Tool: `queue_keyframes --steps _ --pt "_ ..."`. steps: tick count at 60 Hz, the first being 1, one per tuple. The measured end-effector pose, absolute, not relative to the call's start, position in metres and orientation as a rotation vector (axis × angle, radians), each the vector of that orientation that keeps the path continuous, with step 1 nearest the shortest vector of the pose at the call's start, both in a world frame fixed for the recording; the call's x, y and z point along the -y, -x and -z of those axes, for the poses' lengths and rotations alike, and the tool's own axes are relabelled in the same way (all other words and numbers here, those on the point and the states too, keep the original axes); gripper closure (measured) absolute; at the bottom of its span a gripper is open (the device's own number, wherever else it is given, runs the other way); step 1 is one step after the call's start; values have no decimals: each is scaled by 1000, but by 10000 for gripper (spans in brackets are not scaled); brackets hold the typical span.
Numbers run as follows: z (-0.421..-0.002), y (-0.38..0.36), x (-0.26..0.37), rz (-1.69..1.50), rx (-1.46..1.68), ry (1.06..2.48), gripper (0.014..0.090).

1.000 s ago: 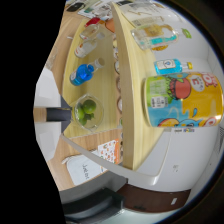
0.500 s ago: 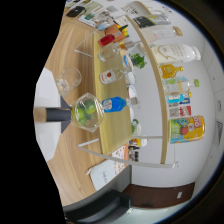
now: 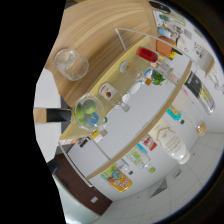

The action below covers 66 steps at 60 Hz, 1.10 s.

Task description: Make me a cup of Mojito.

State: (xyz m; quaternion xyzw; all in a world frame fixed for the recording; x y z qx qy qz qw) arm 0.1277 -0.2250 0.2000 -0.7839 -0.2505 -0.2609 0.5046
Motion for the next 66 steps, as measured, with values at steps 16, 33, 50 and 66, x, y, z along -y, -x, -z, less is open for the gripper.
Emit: queue_keyframes --steps 16,33,50,66 --pt "-221 -111 209 957 1106 1533 895" --pt "-213 -90 205 1127 1471 1218 896" --pt "-200 -90 204 1163 1569 1129 894" --pt "-218 -99 213 1000 1336 1311 894"
